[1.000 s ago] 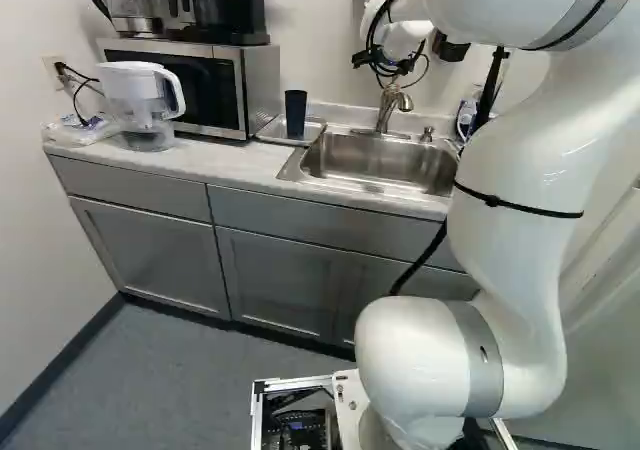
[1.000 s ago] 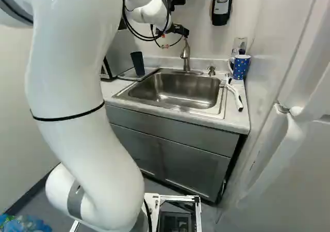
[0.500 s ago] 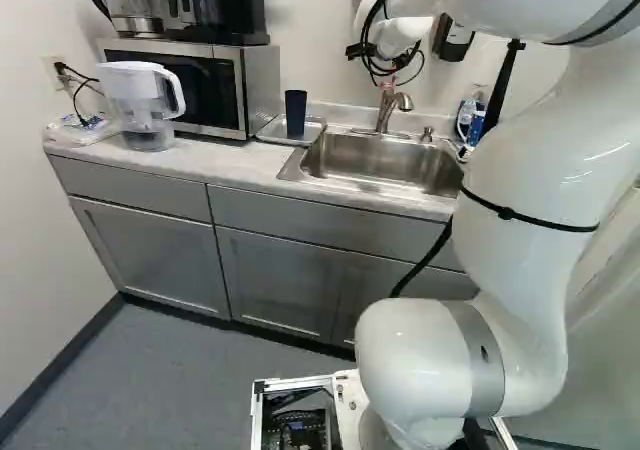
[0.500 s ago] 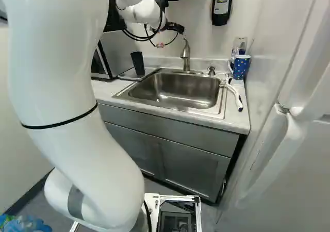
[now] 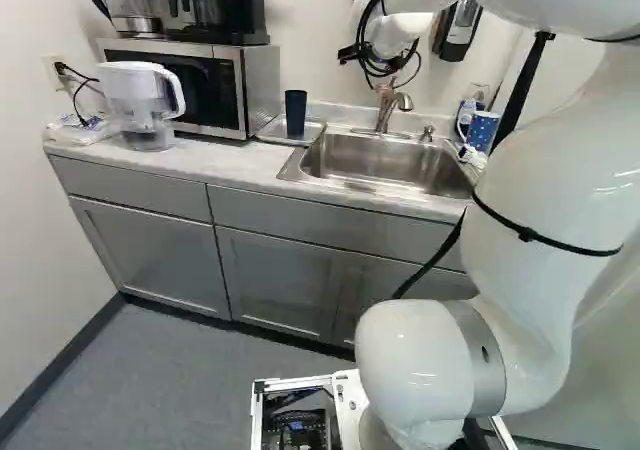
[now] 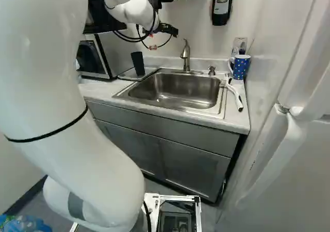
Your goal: Rinse the cup and place it in the tray
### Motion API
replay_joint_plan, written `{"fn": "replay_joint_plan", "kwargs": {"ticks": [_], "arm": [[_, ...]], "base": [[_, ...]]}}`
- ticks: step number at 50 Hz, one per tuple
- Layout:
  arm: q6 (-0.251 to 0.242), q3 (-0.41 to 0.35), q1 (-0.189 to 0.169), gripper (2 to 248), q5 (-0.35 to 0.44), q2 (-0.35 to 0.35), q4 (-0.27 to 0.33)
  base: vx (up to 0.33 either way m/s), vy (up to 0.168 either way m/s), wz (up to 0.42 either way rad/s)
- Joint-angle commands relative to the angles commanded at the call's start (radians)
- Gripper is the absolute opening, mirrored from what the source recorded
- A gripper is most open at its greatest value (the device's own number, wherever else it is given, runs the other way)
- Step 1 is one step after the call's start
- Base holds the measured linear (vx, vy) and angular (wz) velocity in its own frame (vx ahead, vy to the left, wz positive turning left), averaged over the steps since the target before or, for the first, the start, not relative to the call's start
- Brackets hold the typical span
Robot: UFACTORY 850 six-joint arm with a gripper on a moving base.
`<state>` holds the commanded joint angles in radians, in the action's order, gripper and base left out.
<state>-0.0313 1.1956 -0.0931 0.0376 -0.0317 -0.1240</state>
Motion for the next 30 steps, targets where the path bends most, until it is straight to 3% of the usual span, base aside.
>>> {"fn": "replay_joint_plan", "kwargs": {"ticks": [30], "arm": [[0.0,-0.13,-0.007,247,-0.206,0.132,0.0]], "base": [[0.0,0.0,0.0]]}}
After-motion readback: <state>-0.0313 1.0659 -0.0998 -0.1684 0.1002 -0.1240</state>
